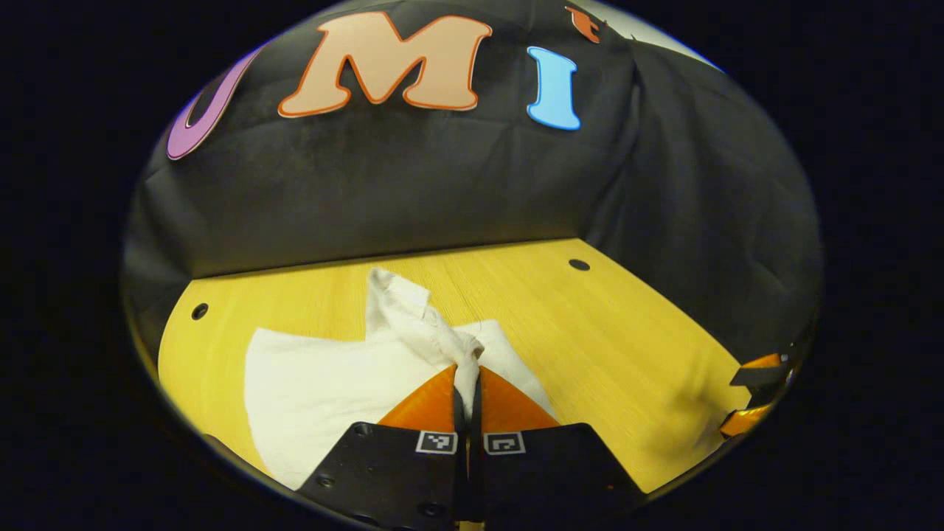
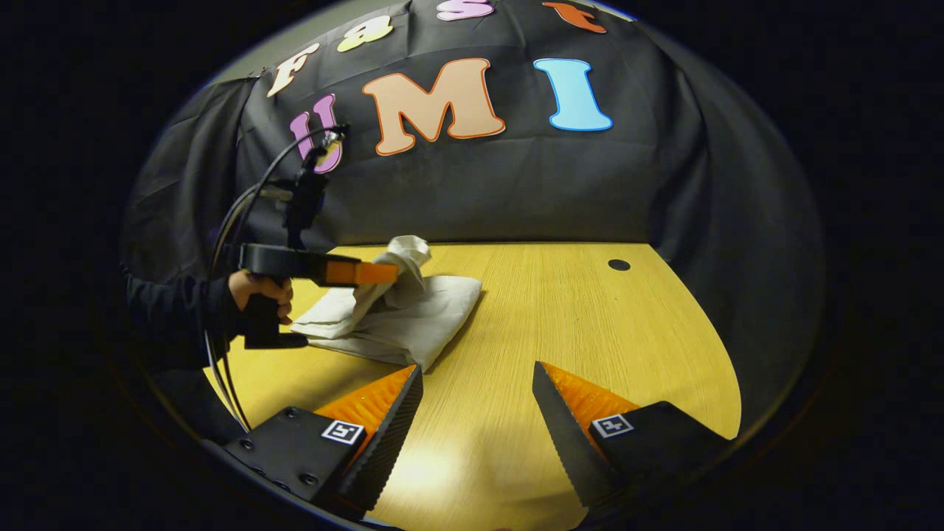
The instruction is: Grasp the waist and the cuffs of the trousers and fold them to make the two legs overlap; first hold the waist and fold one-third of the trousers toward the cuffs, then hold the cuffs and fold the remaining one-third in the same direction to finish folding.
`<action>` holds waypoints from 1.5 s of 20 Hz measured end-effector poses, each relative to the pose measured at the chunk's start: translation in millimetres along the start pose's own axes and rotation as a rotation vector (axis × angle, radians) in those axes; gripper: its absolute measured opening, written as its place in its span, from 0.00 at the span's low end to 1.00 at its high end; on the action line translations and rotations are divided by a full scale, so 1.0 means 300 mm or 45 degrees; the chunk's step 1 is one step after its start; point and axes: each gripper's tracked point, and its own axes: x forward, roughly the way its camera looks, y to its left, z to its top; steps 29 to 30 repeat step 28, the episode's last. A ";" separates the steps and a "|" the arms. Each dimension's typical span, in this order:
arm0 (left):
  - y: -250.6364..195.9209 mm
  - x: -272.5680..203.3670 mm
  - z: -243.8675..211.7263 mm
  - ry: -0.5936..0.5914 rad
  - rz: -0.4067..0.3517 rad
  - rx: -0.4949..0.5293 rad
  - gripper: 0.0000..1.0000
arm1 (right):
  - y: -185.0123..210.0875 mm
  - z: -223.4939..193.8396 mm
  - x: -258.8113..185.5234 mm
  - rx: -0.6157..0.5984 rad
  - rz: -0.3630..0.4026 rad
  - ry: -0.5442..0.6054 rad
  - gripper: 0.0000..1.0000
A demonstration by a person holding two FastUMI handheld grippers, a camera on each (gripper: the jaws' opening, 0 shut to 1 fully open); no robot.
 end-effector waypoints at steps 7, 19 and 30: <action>-0.090 -0.030 -0.070 -0.007 -0.069 -0.090 0.56 | -0.006 0.044 0.000 -0.041 0.038 -0.037 0.96; 0.364 -0.720 0.267 -0.478 0.527 0.102 0.96 | 0.156 0.588 -0.054 -0.043 -0.107 -0.544 0.96; 0.523 -1.003 0.383 -0.684 0.696 0.134 0.97 | 0.227 0.716 -0.134 -0.017 -0.181 -0.685 0.95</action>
